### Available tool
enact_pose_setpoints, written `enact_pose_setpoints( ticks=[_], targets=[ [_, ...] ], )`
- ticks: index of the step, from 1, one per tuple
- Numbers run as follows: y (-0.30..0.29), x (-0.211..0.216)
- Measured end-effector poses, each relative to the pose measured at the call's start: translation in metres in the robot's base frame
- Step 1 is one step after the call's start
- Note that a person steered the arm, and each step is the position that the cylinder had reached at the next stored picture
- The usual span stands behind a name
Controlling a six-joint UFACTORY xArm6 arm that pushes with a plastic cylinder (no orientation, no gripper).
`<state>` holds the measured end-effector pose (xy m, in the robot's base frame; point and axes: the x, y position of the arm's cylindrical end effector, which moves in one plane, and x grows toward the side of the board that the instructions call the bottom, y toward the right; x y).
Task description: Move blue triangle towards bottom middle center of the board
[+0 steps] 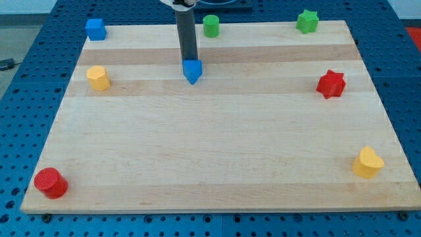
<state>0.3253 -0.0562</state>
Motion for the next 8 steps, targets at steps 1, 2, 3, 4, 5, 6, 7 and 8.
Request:
enact_pose_setpoints(
  ticks=[1,2,3,4,5,6,7,8],
  targets=[
    [0.000,0.016],
    [0.008,0.034],
    [0.021,0.052],
    [0.022,0.073],
    [0.012,0.085],
    [0.000,0.095],
    [-0.001,0.112],
    [0.006,0.126]
  ],
)
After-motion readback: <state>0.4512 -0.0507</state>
